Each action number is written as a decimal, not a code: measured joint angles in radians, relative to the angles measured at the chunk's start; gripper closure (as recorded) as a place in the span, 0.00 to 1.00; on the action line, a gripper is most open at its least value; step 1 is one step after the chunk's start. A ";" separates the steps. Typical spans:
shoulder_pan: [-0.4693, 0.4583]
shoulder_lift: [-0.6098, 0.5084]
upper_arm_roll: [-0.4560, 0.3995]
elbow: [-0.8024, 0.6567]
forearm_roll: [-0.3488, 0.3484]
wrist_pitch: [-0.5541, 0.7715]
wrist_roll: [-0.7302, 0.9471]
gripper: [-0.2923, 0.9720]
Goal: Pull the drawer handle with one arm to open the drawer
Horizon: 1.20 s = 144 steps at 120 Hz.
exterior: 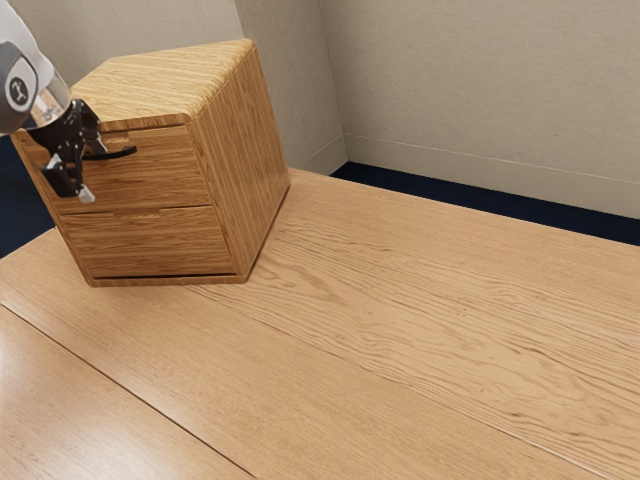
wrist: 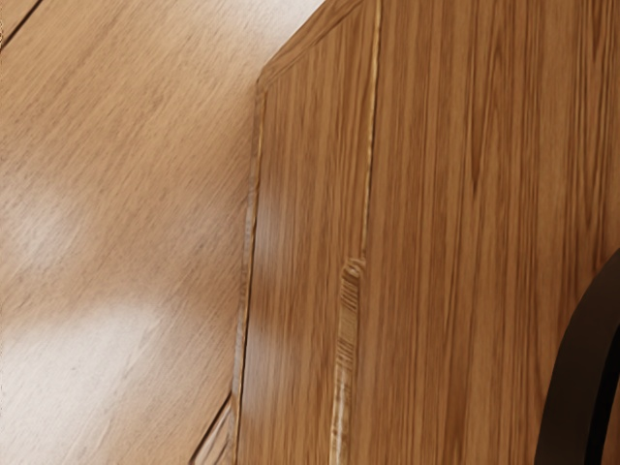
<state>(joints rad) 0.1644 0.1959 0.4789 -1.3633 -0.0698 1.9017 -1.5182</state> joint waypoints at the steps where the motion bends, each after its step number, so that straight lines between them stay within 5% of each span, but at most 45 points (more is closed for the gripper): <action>1: 0.000 0.000 0.000 -0.001 0.000 0.000 0.000 0.23; 144: -0.091 -0.216 0.017 -0.269 0.038 0.066 -0.053 0.23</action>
<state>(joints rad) 0.0731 -0.0198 0.4958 -1.6319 -0.0315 1.9680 -1.5711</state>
